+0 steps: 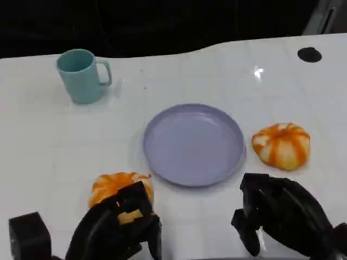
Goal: Grasp the bread from the table and place it into the plate.
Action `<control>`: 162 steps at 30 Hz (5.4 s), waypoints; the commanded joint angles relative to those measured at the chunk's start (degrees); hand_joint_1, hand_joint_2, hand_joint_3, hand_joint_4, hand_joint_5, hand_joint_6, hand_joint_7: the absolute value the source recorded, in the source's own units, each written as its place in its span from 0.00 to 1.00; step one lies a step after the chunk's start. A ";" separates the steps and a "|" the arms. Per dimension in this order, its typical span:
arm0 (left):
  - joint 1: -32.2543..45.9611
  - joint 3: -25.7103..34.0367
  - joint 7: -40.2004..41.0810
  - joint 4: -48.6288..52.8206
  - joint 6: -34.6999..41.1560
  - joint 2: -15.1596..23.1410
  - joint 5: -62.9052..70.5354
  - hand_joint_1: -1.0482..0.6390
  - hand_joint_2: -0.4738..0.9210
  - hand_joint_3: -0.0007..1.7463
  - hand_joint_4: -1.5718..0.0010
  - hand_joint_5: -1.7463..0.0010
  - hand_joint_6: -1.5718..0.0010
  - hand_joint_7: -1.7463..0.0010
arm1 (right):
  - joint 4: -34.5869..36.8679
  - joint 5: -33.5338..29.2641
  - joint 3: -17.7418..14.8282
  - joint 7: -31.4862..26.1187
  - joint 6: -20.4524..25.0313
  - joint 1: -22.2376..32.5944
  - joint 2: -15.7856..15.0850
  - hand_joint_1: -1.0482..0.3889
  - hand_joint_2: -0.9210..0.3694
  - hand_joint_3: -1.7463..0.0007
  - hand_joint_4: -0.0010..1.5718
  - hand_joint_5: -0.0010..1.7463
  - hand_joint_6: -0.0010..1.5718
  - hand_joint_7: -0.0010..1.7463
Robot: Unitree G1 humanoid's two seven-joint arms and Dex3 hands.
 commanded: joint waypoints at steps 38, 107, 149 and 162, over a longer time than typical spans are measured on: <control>-1.11 1.48 7.14 1.66 -25.32 1.68 17.71 0.18 1.00 0.18 0.70 0.31 0.72 0.64 | -2.20 -0.50 0.49 -0.43 -0.10 0.45 -0.67 0.08 0.00 0.80 0.81 0.93 0.70 0.88; -29.72 -23.20 44.74 32.05 -12.46 22.47 74.75 0.47 1.00 0.24 0.51 0.00 0.52 0.22 | -2.68 -0.44 -0.47 0.44 0.03 0.98 -1.61 0.08 0.00 0.80 0.82 0.91 0.71 0.87; -29.32 -13.25 48.76 11.61 -10.02 19.99 69.17 0.52 0.65 0.68 0.44 0.00 0.57 0.00 | -2.71 -0.24 -0.55 0.32 1.39 1.03 -1.43 0.08 0.00 0.81 0.82 0.92 0.71 0.87; -44.41 -19.11 50.28 27.36 -13.40 13.47 70.65 0.50 0.65 0.67 0.41 0.00 0.54 0.01 | -2.24 -0.78 -0.27 0.40 0.53 1.01 -1.19 0.08 0.00 0.80 0.82 0.93 0.70 0.88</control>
